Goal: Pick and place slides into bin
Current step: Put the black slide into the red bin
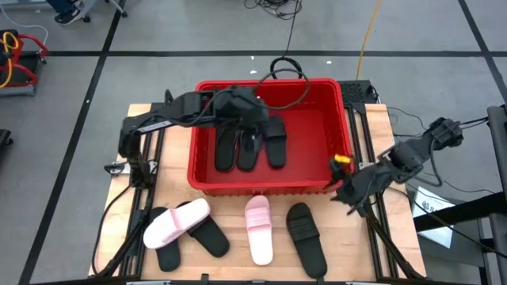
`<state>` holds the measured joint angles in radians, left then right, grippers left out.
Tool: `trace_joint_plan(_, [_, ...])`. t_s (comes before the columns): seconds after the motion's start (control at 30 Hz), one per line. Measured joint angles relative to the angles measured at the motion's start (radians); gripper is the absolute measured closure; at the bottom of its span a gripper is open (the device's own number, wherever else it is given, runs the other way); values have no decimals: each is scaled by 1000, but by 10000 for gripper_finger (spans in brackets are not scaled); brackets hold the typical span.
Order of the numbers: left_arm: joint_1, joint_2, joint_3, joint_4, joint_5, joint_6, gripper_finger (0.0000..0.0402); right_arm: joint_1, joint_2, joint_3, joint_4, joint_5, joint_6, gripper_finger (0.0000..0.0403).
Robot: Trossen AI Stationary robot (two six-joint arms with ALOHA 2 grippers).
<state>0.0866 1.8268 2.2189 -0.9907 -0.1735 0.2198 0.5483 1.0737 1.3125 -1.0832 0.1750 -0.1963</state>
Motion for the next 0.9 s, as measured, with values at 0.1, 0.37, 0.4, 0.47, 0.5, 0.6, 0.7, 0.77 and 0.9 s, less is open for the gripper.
trace_joint_plan(0.1, [-39, -34, 0, -10, -34, -29, 314, 41, 0, -44, 36, -42, 1, 234])
trace_joint_plan(0.37, [-104, -65, 0, -20, -64, -76, 314, 187, 9, -83, 129, -51, 104, 234])
trace_joint_plan(0.4, [-110, -64, 0, -27, -64, -83, 314, 207, 10, -83, 144, -51, 120, 234])
trace_joint_plan(0.47, [-118, -62, 0, -51, -64, -95, 314, 244, 13, -83, 184, -49, 155, 234])
trace_joint_plan(0.5, [-123, -62, 0, -60, -64, -99, 314, 261, 14, -83, 206, -47, 174, 234])
trace_joint_plan(0.6, [-138, -62, 0, -72, -64, -102, 314, 312, 24, -83, 273, -47, 244, 234])
trace_joint_plan(0.7, [-157, -62, 0, -68, -64, -106, 314, 357, 41, -83, 309, -45, 318, 234])
trace_joint_plan(0.77, [-171, -62, 0, -60, -64, -106, 314, 385, 61, -83, 310, -32, 376, 234])
trace_joint_plan(0.9, [-194, -62, 0, -60, -64, -83, 314, 418, 113, -83, 308, -17, 431, 234])
